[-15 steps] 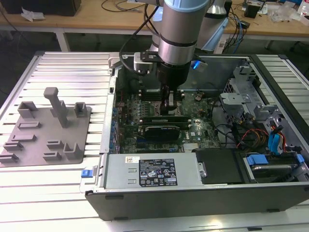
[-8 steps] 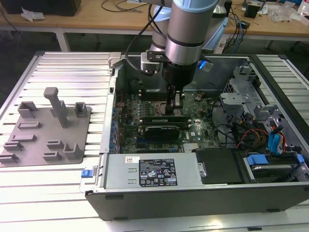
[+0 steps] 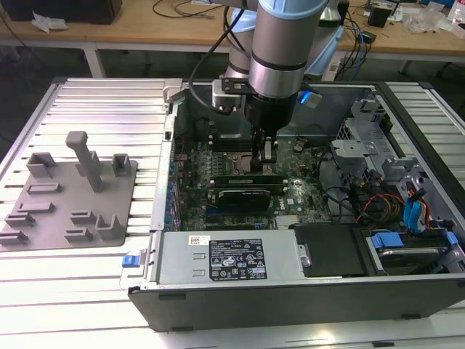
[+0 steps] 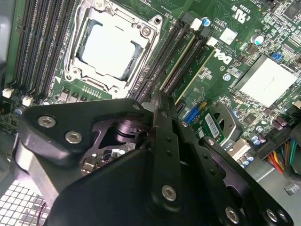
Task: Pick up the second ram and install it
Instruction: 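Insert the second ram into the second slot, then press down the second ram until it locks into place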
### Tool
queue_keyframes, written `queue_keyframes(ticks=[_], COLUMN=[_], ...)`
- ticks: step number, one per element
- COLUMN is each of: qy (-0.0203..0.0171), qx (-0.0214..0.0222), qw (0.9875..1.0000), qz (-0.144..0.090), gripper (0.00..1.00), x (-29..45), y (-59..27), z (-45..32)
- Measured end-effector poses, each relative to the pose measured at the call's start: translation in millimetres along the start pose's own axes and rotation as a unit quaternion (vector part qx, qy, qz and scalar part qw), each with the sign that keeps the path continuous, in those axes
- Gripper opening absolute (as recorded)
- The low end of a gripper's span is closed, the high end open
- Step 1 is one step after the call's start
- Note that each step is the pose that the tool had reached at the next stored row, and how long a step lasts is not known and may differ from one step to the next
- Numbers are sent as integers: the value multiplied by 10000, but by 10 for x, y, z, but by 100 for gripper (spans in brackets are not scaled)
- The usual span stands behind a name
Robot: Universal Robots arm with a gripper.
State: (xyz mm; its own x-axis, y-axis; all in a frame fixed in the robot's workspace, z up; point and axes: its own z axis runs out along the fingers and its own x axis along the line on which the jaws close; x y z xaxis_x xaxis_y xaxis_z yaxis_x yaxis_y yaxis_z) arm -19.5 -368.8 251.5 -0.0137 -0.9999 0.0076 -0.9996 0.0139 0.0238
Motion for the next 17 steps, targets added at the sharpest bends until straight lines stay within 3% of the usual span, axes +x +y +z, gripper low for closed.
queue_keyframes(ticks=[11, 14, 17], qy=[0, 1, 1], qx=[21, -39, -65], qw=[10000, 10000, 10000], qz=[0, 0, 0], gripper=[8, 8, 8], x=[0, -2, -3], y=[-2, -119, -218], z=[0, 1, 5])
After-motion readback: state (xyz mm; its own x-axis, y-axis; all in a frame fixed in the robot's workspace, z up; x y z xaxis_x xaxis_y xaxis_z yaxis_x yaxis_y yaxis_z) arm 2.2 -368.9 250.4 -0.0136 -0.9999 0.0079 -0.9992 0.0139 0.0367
